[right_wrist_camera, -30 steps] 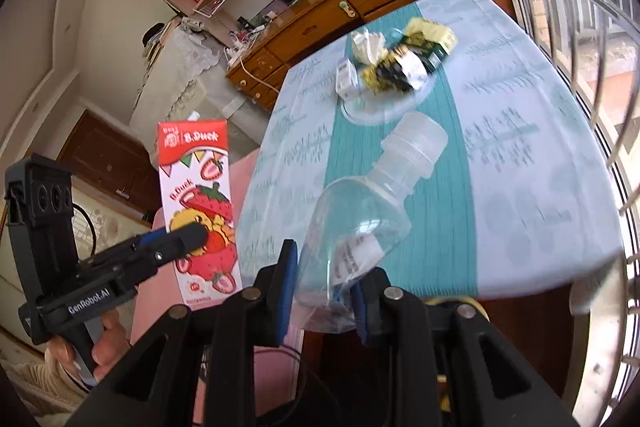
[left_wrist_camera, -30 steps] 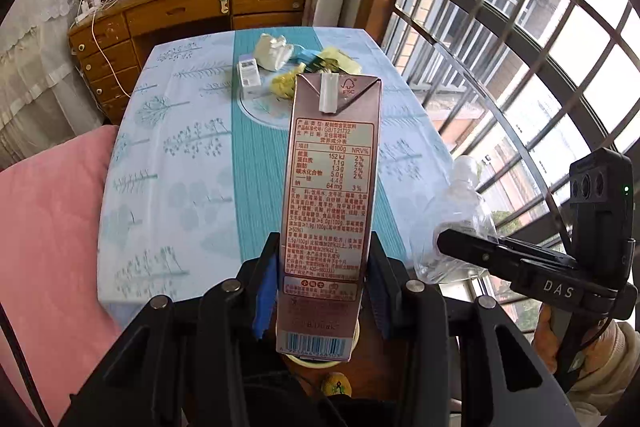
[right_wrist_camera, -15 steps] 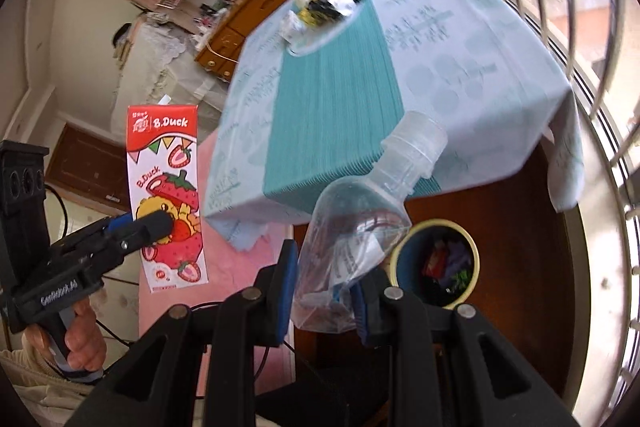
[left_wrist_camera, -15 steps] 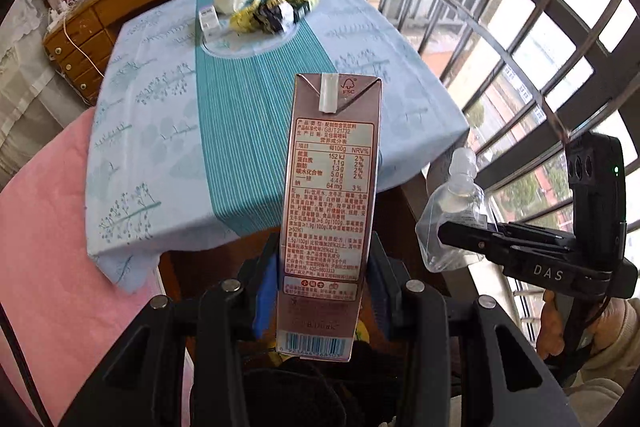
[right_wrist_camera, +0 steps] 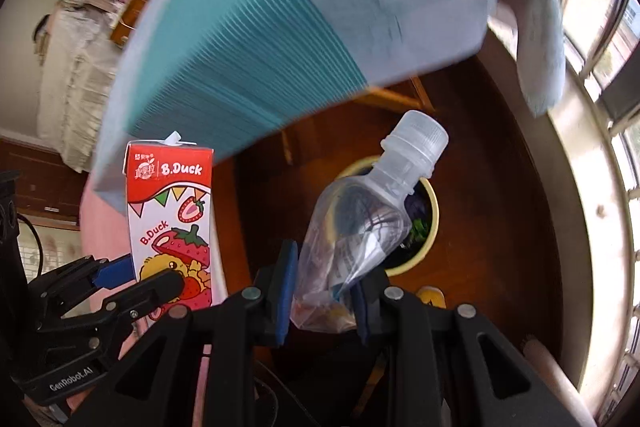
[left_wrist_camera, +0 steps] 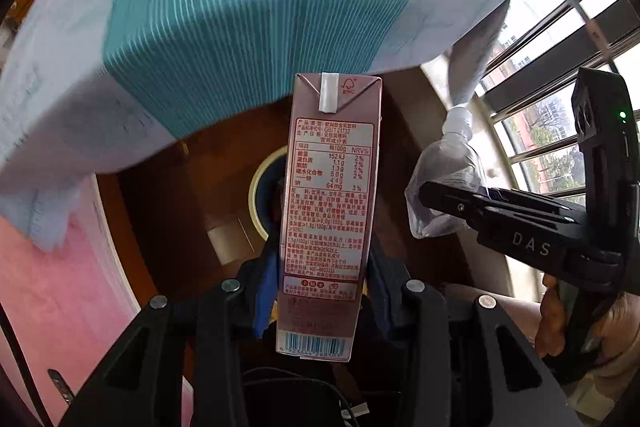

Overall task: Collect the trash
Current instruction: 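Carry the carton and bottle over the floor bin and open both tools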

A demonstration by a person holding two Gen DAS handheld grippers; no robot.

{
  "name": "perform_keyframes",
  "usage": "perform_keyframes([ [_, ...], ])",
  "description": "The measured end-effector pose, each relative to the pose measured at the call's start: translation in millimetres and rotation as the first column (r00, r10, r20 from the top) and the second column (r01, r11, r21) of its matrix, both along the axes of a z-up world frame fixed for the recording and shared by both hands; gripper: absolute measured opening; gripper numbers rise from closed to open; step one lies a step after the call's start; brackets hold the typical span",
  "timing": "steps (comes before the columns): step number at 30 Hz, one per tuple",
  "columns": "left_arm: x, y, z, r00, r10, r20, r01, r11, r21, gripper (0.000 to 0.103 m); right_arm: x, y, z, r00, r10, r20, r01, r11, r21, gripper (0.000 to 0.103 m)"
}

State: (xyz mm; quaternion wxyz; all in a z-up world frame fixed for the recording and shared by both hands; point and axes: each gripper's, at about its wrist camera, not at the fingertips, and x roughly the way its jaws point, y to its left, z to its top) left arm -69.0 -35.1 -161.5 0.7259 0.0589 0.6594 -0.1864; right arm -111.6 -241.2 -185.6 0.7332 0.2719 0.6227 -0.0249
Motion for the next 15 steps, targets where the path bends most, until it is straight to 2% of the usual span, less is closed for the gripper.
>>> perform_keyframes([
  [3, 3, 2, -50, 0.999, 0.019, -0.039, -0.018, 1.000, 0.011, 0.038, -2, 6, -52, 0.998, 0.011, -0.059, -0.012, 1.000, -0.008, 0.025],
  [7, 13, 3, -106, 0.998, 0.033, -0.059, -0.032, 0.999, 0.016, 0.038, 3, 9, -111, 0.995, 0.011, -0.097, -0.012, 1.000, -0.013, 0.026],
  [12, 28, -3, -165, 0.998, 0.036, -0.058, -0.033, 0.999, 0.037, 0.040, 18, 7, -168, 0.994, -0.011, -0.109, 0.010, 1.000, -0.014, 0.028],
  [13, 31, -2, -174, 0.998, 0.033, -0.056, -0.031, 0.999, 0.042, 0.042, 21, 6, -179, 0.994, -0.019, -0.109, 0.018, 1.000, -0.016, 0.029],
  [15, 36, -4, -190, 0.998, 0.029, -0.054, -0.026, 0.998, 0.052, 0.056, 26, 3, -197, 0.992, -0.038, -0.119, 0.035, 0.999, -0.034, 0.029],
])
